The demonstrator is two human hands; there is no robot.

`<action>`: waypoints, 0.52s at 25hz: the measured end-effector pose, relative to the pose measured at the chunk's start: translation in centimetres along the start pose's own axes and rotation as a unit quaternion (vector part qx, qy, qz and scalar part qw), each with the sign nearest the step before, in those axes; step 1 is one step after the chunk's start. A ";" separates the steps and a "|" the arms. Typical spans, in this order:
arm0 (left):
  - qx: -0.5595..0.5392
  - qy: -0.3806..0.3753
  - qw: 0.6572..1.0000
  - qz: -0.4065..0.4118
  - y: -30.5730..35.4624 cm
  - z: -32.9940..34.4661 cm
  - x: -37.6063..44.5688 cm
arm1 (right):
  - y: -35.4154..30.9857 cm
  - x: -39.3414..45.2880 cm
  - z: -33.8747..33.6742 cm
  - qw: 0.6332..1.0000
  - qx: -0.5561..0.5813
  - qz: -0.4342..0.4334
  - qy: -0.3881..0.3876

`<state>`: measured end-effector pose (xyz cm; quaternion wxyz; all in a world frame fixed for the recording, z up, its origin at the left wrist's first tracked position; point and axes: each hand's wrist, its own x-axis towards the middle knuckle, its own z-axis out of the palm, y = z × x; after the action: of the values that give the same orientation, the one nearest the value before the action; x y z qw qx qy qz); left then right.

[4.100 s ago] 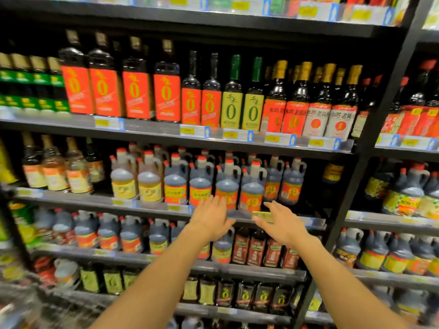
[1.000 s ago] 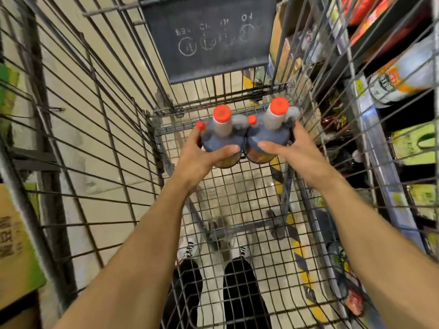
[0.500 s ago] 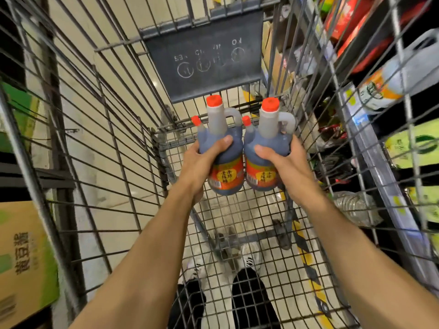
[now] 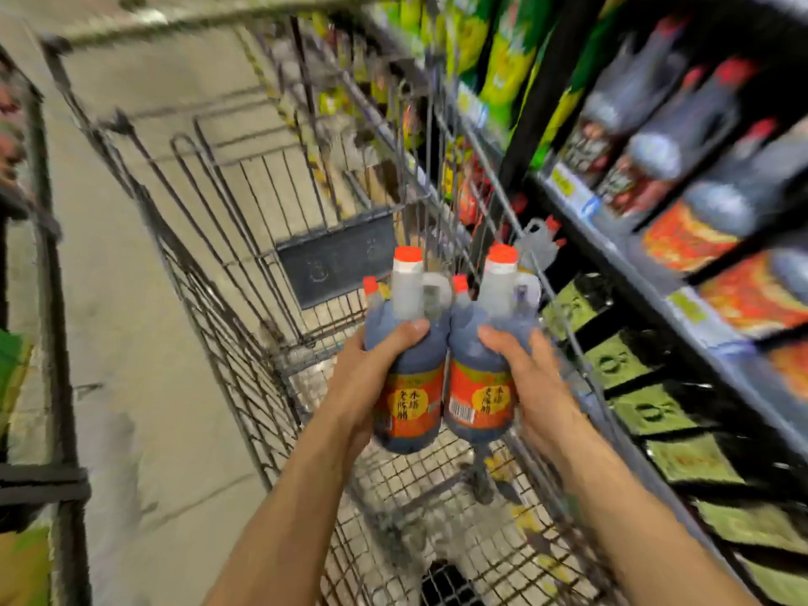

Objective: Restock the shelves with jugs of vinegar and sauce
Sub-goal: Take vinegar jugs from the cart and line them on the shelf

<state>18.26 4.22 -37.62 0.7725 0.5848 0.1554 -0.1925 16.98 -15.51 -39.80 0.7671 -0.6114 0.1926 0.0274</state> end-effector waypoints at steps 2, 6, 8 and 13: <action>-0.004 -0.035 0.999 0.028 3.2 1.3 -2.9 | -4.6 -3.3 0.7 0.999 0.002 -0.035 -0.007; 0.001 -0.144 0.987 0.067 10.7 4.9 -10.2 | -13.5 -12.9 0.9 0.994 0.025 -0.102 0.037; 0.024 -0.190 0.978 0.081 13.5 7.6 -14.7 | -16.7 -18.7 0.0 0.988 0.040 -0.126 0.074; 0.062 -0.340 0.936 0.063 15.6 15.7 -23.5 | -22.3 -31.4 -5.3 0.963 0.034 -0.185 0.193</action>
<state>5.38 -4.38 -9.31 0.7521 0.5394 -0.1657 -0.3404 -7.24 -20.01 -9.75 0.7275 -0.6035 0.2209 -0.2401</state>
